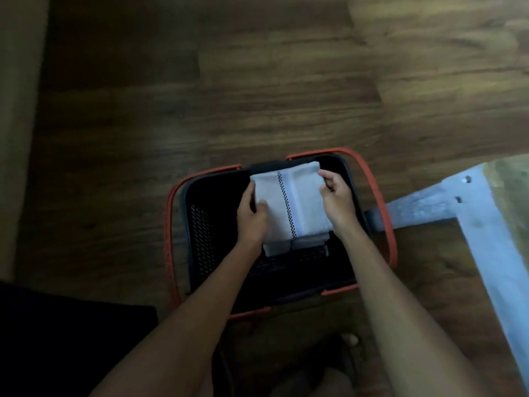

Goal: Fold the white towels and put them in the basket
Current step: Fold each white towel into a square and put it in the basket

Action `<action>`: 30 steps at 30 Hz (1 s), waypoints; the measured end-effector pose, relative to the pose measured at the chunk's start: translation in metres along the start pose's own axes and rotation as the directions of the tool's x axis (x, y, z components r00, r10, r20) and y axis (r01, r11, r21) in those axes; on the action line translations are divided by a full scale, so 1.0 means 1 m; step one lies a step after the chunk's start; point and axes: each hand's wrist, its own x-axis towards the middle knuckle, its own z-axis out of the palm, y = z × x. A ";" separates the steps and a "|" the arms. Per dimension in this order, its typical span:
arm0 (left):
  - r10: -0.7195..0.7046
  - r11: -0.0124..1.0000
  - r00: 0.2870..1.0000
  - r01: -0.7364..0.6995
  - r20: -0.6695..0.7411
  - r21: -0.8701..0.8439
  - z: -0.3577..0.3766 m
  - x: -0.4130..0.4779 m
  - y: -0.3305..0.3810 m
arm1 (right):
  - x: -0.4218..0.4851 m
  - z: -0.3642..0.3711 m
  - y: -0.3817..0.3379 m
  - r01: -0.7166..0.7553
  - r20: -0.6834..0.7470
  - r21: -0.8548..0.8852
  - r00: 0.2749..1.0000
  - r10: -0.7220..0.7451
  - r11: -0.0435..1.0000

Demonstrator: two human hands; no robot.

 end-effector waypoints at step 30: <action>0.244 0.275 0.853 -0.518 0.462 0.810 -0.001 0.024 -0.059 | 0.004 0.019 0.074 0.340 0.213 -0.882 0.905 -0.368 0.327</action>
